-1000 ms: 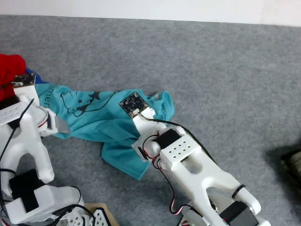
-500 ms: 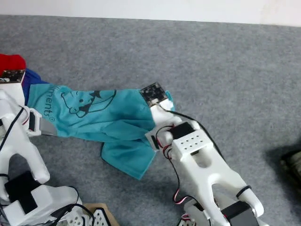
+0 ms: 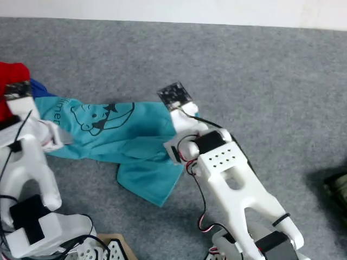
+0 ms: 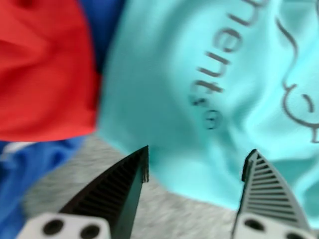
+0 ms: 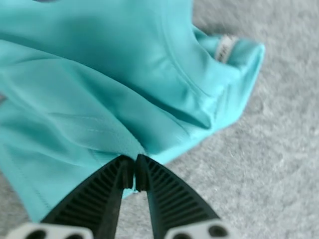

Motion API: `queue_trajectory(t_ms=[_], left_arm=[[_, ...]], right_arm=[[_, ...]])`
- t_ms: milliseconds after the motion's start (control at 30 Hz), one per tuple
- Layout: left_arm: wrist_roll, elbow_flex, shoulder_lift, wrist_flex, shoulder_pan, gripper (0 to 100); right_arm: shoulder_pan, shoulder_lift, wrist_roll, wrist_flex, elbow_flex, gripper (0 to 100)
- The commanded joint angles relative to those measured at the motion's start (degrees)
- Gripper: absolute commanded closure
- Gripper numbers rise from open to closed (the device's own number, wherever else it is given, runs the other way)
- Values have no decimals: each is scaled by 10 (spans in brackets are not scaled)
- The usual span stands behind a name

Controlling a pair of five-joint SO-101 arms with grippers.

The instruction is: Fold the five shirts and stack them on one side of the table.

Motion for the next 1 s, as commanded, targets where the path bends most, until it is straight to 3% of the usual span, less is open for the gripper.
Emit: queue_trajectory(t_ms=[0, 233, 633, 833, 967], left_arm=[[62, 67, -7, -90, 52, 691], [131, 139, -8, -180, 67, 691], [131, 145, -9, -184, 64, 693], [130, 145, -9, -184, 57, 837], [130, 145, -9, -185, 57, 909]], right_arm=[[-22, -15, 6, 16, -65, 992], [-22, 80, 7, 34, -156, 992], [9, 269, 29, 61, -361, 980], [16, 281, 34, 58, -380, 780], [16, 277, 35, 95, -393, 767]])
